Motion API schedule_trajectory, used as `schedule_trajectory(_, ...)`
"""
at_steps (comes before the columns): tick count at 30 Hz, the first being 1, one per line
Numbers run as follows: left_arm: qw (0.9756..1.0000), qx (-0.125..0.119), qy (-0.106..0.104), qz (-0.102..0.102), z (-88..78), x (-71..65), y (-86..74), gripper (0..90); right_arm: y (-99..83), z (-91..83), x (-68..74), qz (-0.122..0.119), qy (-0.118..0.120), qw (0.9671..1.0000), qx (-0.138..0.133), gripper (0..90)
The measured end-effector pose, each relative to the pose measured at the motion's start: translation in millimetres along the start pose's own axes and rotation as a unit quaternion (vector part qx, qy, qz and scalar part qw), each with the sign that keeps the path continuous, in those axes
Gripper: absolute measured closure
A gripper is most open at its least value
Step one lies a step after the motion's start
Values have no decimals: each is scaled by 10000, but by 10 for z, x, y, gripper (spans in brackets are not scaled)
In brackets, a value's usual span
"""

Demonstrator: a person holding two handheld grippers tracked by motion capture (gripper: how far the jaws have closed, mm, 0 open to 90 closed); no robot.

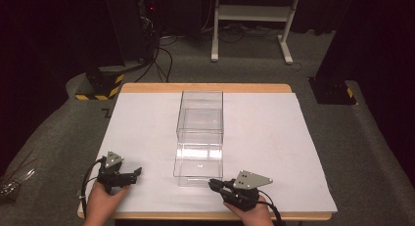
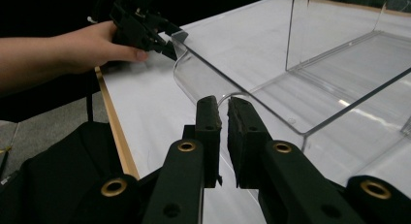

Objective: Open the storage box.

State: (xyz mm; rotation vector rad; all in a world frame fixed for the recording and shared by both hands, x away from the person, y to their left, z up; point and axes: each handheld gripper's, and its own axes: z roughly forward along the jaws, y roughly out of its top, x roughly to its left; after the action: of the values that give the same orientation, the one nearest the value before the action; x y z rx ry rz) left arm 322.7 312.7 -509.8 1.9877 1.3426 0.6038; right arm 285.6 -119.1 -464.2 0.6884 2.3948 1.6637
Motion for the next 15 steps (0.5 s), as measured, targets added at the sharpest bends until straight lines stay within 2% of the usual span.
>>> schedule_trajectory(7,10000,-5,1,-5,1,0,0,118,93,-112,-12,-49,-103,9995,-285,816)
schedule_trajectory(13,10000,-2,0,-1,1,1,0,118,150,-162,-67,-77,-371,9983,-448,751)
schedule_trajectory(15,10000,-2,-1,-3,1,1,0,118,159,-168,-100,-16,-459,9979,-467,728)
